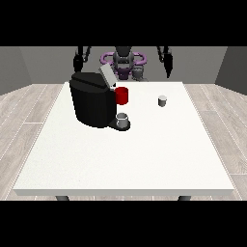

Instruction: Insert the coffee pod into the coffee machine and close the lid

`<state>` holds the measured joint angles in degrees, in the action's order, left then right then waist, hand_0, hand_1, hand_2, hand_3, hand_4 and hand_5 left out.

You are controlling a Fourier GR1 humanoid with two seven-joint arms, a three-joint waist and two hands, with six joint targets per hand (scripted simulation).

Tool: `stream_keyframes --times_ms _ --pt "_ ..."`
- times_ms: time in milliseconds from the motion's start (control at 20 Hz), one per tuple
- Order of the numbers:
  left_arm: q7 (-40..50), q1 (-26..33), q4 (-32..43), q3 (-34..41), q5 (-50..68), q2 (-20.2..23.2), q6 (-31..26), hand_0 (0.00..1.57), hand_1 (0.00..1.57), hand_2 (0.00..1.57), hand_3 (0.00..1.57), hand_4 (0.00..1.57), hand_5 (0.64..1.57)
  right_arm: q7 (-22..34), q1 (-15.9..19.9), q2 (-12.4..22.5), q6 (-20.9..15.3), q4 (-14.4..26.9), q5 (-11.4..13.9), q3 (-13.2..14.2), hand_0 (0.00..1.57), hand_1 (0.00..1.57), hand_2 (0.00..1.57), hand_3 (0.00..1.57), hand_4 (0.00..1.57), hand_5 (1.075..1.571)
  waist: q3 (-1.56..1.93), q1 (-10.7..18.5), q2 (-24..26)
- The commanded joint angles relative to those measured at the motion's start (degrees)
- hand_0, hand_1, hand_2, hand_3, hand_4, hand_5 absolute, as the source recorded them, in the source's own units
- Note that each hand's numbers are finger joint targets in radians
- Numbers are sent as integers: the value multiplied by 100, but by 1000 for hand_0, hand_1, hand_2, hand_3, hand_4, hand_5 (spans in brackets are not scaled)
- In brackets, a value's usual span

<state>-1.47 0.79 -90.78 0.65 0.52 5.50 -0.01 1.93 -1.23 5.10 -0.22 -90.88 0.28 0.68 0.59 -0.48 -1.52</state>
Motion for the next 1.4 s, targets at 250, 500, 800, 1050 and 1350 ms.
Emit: stream_keyframes --times_ms 250,500,800,1050,1350 --pt "-1098 184 -61 -413 -723 1087 -1058 0 0 0 0 0 1571 -485 327 4 15 530 -200 378 0 0 0 0 0 1571 -58 343 -52" --pt "-749 -186 381 -70 -1117 1730 -1125 0 0 0 0 0 1571 -503 171 -12 -738 197 762 99 0 0 0 0 0 1571 -61 -200 -78" --pt "-466 -1211 1177 273 -1231 2148 -1439 0 0 0 0 0 1571 -352 743 -224 -907 227 1043 -208 0 0 0 0 0 1571 -60 -478 -573" --pt "-666 -1552 1995 312 -1693 2520 -1532 0 0 0 0 0 1571 -279 910 -293 -777 106 906 -263 0 0 0 0 0 1571 -62 -754 -906" --pt "-961 -2000 2782 105 -2289 2455 -1351 0 0 0 0 0 1571 -155 1207 -498 -989 301 1101 -373 0 0 0 0 0 1571 -62 -717 -1215"
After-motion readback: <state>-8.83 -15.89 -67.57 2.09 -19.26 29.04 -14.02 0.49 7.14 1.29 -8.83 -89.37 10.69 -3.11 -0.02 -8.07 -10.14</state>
